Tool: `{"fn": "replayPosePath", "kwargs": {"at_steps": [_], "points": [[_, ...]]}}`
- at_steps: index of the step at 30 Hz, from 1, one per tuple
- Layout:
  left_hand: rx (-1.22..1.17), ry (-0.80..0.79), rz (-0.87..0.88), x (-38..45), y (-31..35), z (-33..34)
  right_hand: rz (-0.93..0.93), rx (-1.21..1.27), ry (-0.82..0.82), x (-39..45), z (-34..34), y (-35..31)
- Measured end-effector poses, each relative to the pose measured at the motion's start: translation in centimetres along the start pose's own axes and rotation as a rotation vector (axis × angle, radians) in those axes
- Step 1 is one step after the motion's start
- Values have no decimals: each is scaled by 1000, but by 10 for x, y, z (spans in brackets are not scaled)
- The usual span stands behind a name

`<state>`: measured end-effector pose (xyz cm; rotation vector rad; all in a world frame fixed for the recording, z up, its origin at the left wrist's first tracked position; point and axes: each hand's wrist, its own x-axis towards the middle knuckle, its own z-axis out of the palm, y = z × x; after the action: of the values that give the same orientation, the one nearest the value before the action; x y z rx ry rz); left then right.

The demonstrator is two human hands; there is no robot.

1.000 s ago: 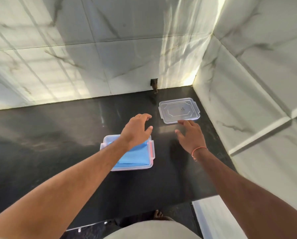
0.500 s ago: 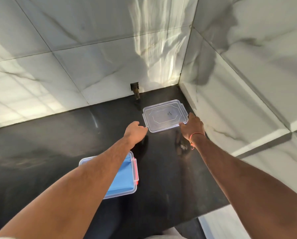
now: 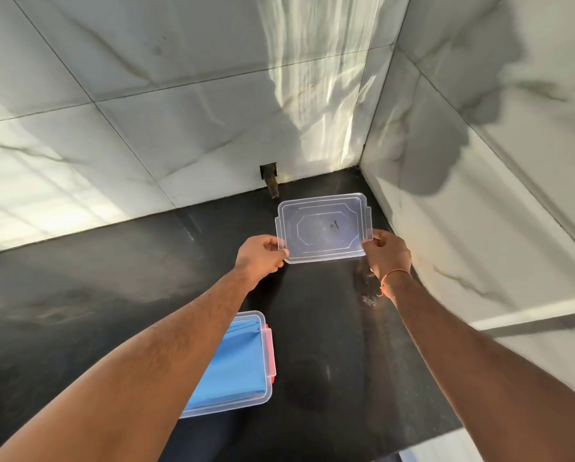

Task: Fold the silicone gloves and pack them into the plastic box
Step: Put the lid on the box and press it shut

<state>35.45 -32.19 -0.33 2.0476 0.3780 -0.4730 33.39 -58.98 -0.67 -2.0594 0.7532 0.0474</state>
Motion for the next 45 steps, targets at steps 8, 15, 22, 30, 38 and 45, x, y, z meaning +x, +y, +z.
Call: {"fn": "replayPosePath", "kwargs": {"at_steps": [8, 15, 22, 30, 38, 45], "points": [[98, 144, 183, -23, -9, -49, -50, 314, -26, -36, 10, -8], [-140, 174, 229, -74, -40, -104, -66, 616, -261, -102, 22, -31], [-476, 185, 149, -139, -76, -143, -13, 681, -471, -168, 31, -49], [-336, 204, 131, -191, -133, -166, -108, 462, -494, -219, 52, -31], [-123, 247, 179, -217, -164, -160, -276, 114, -215, -249, 60, -17], [62, 343, 208, -222, -164, -149, -357, -39, -108, -262, 61, -17]]}}
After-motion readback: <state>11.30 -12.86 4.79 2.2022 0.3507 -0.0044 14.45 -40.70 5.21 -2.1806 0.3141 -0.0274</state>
